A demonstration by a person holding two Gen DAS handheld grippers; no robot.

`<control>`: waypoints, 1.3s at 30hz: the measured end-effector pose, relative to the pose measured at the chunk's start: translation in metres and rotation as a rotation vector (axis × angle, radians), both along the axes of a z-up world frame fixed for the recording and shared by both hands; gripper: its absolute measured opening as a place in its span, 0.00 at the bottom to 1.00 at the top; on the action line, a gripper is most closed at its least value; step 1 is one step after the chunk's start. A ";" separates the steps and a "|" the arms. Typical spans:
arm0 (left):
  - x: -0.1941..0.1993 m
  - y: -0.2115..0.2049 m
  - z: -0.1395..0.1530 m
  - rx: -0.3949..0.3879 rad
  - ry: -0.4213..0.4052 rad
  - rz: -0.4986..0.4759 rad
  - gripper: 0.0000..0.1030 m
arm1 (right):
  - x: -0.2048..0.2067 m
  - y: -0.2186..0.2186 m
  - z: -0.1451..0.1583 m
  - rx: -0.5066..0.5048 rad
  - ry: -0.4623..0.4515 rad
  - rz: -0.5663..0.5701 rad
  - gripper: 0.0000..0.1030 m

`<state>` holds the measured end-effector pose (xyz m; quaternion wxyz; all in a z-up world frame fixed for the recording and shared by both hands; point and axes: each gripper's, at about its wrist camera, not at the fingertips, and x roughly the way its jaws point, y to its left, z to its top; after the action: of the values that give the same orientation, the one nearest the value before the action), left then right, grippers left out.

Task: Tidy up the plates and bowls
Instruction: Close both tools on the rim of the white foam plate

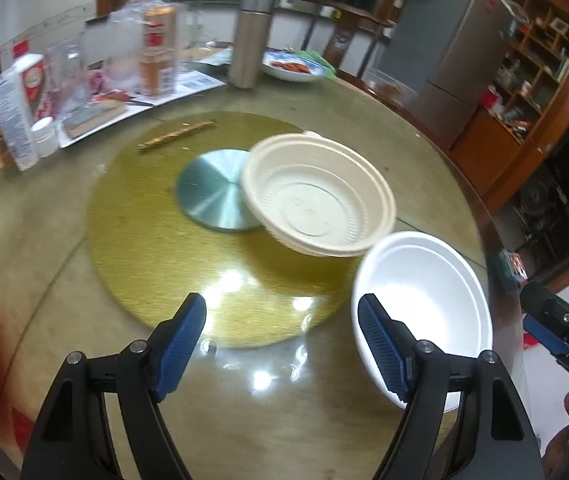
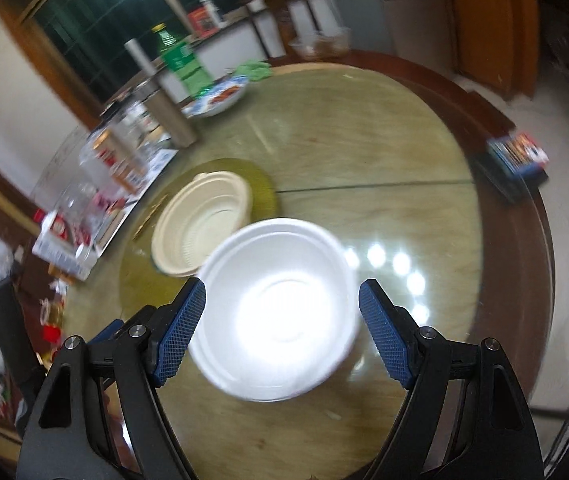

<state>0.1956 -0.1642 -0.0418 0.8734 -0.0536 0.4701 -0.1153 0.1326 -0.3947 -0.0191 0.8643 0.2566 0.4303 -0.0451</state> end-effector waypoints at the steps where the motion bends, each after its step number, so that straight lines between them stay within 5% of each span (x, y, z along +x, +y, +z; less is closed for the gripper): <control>1: 0.000 -0.006 -0.002 0.003 0.003 -0.008 0.76 | -0.001 -0.008 -0.005 0.018 0.010 -0.012 0.78; 12: 0.005 -0.021 -0.020 0.019 0.035 -0.025 0.76 | -0.005 -0.037 -0.039 0.152 0.037 -0.053 0.78; 32: 0.004 -0.031 -0.038 0.038 0.054 -0.054 0.76 | 0.001 -0.026 -0.056 0.149 0.074 -0.029 0.72; 39: 0.001 -0.033 -0.041 0.039 0.042 -0.060 0.75 | 0.002 -0.023 -0.064 0.134 0.098 -0.034 0.30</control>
<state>0.1967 -0.1970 -0.0833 0.8603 -0.0248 0.4921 -0.1308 0.1343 -0.4174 -0.0835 0.8222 0.3188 0.4696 -0.0433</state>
